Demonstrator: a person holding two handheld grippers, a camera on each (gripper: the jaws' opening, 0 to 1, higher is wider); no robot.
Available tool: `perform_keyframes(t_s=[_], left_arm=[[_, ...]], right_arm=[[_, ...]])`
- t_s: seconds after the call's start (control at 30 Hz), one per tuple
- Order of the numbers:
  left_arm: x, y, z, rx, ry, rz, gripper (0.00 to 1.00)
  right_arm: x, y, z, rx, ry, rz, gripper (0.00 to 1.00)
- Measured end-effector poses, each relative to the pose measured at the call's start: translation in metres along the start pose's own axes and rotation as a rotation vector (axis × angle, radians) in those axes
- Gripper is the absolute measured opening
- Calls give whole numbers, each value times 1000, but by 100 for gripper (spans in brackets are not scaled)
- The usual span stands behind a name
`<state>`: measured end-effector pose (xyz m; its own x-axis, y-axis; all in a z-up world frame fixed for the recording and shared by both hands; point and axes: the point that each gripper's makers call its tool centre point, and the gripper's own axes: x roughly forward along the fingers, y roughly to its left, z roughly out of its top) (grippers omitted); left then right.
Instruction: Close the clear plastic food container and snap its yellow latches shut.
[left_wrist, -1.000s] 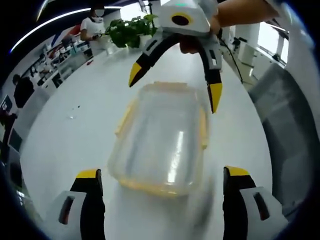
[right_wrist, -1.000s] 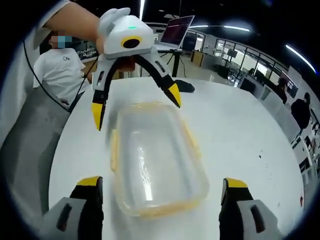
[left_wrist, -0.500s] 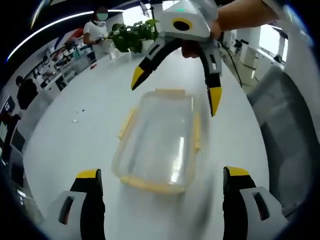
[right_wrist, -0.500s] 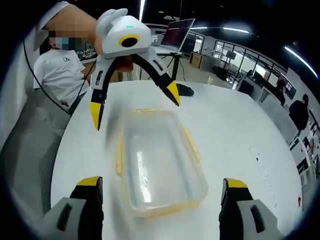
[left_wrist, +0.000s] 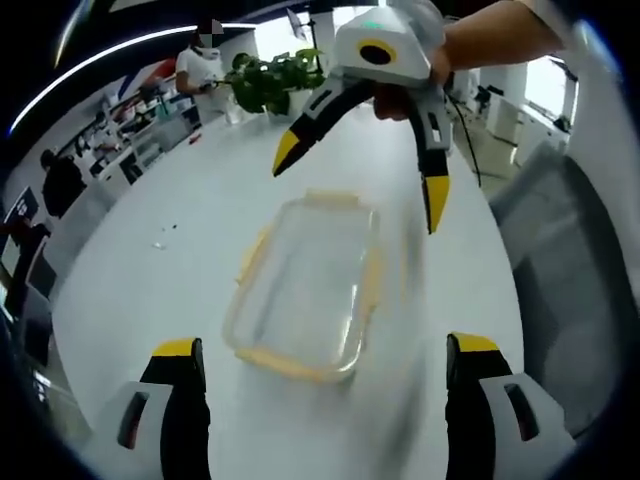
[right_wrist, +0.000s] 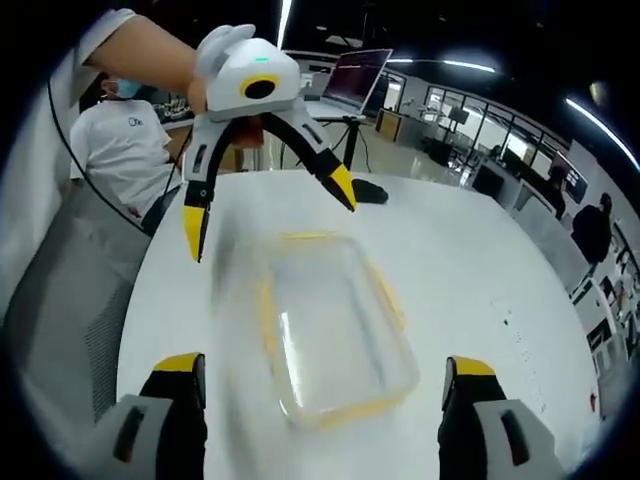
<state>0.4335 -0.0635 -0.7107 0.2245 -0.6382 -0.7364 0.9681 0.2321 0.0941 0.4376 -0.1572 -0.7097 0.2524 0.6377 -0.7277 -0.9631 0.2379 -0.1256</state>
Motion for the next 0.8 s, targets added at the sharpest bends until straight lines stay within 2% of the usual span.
perform_keyframes(t_s=[0.17,0.47,0.8], left_arm=[[-7,-6,6,-6,-19,20,99],[-19,-15,19,-70,-93,50,99],[-26,-32,20,-80,-94,72,99]], right_arm=[[-5,4,5,11,-11,-12,99],[-17,19,8,20,-31,-11,99],[-33,32,14,66,-89,-29,99]])
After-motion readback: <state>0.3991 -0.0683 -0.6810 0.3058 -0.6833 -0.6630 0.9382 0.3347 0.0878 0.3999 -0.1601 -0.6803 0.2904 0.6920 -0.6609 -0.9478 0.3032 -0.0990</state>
